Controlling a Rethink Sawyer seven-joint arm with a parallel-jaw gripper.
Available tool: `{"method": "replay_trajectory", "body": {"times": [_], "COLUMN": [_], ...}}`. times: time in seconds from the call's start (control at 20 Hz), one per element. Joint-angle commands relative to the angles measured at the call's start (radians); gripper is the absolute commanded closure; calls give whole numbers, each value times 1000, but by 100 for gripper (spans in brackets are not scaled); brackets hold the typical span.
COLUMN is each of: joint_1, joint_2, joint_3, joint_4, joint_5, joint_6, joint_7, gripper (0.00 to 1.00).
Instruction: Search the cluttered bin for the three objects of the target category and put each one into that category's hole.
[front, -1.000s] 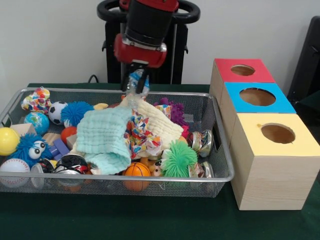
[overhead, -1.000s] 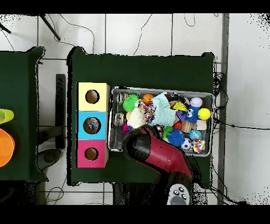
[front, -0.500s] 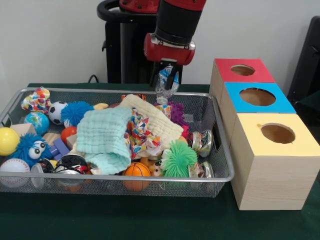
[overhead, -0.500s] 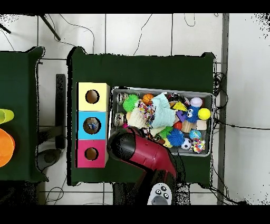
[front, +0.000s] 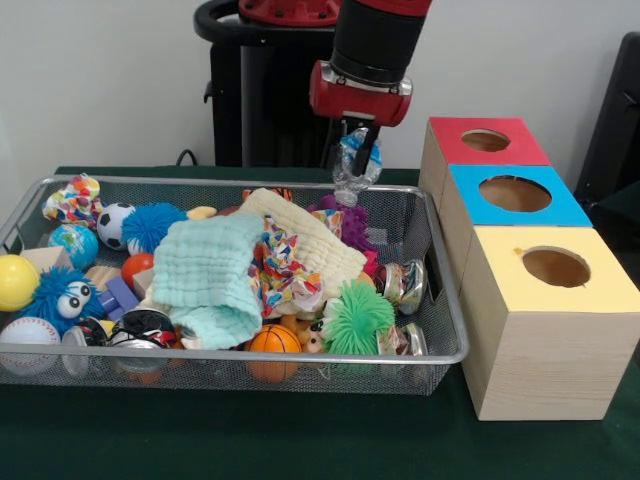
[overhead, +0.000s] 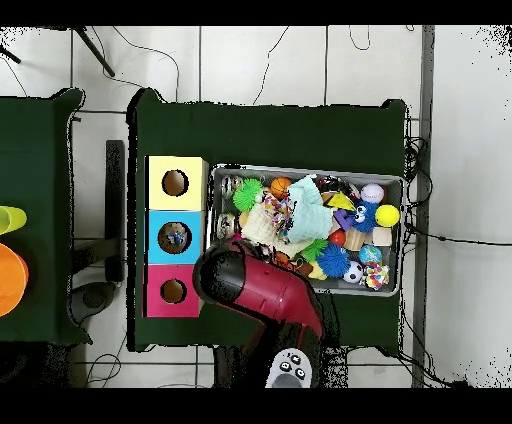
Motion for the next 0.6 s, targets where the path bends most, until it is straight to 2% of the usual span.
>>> {"method": "replay_trajectory", "body": {"times": [0.05, 0.15, 0.6], "joint_1": [52, 78, 146], "joint_2": [10, 18, 51], "joint_3": [10, -11, -20], "joint_4": [-40, -65, -143], "joint_5": [60, 55, 82], "joint_6": [191, 214, 284], "joint_7": [352, 381, 528], "gripper": [100, 100, 100]}}
